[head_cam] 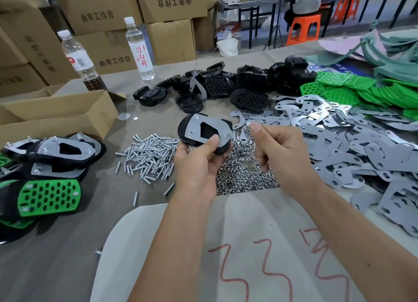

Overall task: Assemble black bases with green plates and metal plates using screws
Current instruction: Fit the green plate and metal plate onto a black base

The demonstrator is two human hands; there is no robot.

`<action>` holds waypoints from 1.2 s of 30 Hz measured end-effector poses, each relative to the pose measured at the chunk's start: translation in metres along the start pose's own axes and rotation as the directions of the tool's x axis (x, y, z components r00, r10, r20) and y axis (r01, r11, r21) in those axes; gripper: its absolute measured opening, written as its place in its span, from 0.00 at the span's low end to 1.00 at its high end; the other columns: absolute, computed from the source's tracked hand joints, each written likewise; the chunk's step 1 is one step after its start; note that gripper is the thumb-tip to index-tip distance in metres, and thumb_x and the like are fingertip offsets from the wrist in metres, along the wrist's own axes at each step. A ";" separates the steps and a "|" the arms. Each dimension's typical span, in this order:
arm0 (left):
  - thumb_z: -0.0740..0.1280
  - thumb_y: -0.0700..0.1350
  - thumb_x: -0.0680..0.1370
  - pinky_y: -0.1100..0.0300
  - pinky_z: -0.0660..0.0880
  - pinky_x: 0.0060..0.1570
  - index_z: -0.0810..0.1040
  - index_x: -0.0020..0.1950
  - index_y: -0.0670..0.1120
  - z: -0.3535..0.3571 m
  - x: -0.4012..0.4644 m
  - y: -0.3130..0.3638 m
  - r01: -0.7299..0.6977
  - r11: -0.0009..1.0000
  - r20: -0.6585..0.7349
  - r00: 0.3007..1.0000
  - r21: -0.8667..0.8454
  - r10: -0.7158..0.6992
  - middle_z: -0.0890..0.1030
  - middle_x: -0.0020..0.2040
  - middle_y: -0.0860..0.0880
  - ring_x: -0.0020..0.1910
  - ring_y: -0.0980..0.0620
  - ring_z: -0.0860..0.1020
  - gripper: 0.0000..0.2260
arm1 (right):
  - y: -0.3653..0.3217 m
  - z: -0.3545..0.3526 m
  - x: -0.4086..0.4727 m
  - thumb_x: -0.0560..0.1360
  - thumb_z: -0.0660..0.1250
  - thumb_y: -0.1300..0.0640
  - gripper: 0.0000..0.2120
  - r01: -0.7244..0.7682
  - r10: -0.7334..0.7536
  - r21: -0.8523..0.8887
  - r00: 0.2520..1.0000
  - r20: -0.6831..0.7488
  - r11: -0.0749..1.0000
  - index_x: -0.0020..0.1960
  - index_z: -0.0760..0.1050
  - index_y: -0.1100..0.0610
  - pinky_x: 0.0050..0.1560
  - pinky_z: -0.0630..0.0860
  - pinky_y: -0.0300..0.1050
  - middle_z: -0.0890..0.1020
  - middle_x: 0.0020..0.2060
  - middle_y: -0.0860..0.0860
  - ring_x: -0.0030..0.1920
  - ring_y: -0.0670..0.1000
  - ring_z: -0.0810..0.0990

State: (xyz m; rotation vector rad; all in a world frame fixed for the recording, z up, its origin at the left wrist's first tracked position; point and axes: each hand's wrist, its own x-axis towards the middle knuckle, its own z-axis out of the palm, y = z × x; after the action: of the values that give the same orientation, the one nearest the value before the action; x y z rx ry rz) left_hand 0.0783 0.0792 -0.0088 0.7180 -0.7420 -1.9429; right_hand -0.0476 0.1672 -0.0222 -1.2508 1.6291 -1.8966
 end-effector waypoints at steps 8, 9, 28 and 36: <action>0.68 0.26 0.77 0.46 0.85 0.49 0.75 0.68 0.37 -0.002 0.001 -0.003 -0.027 1.000 -0.055 0.998 0.013 0.028 0.85 0.57 0.37 0.51 0.40 0.86 0.20 | -0.009 0.004 -0.004 0.84 0.62 0.42 0.31 -0.006 0.007 -0.017 0.998 0.070 1.000 0.27 0.73 0.58 0.25 0.63 0.36 0.72 0.23 0.60 0.22 0.49 0.68; 0.69 0.26 0.77 0.46 0.85 0.49 0.75 0.68 0.37 -0.003 0.003 -0.001 -0.023 1.000 -0.074 0.997 0.007 0.023 0.84 0.59 0.36 0.52 0.39 0.86 0.20 | -0.010 0.002 -0.004 0.84 0.62 0.42 0.34 0.007 -0.007 -0.018 1.000 0.024 1.000 0.25 0.67 0.61 0.26 0.61 0.37 0.67 0.21 0.57 0.22 0.50 0.63; 0.73 0.34 0.73 0.52 0.84 0.37 0.83 0.52 0.44 -0.016 0.006 0.007 -0.131 0.786 0.057 0.991 0.605 0.121 0.87 0.45 0.43 0.42 0.45 0.88 0.09 | -0.004 0.004 -0.003 0.83 0.52 0.47 0.05 0.357 -0.041 -0.655 0.894 0.447 0.666 0.53 0.66 0.45 0.43 0.74 0.59 0.72 0.47 0.47 0.44 0.56 0.75; 0.73 0.34 0.74 0.51 0.84 0.38 0.83 0.52 0.41 -0.016 0.005 0.007 -0.135 0.758 0.083 0.991 0.638 0.107 0.87 0.45 0.41 0.42 0.44 0.87 0.09 | -0.009 0.002 -0.002 0.83 0.55 0.48 0.03 0.380 -0.011 -0.680 0.877 0.480 0.627 0.52 0.66 0.46 0.36 0.70 0.52 0.68 0.48 0.46 0.41 0.54 0.74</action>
State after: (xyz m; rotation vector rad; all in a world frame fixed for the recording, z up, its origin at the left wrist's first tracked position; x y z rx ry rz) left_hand 0.0914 0.0689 -0.0150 1.0053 -1.4851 -1.5690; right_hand -0.0425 0.1702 -0.0154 -2.0773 2.1517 -0.8279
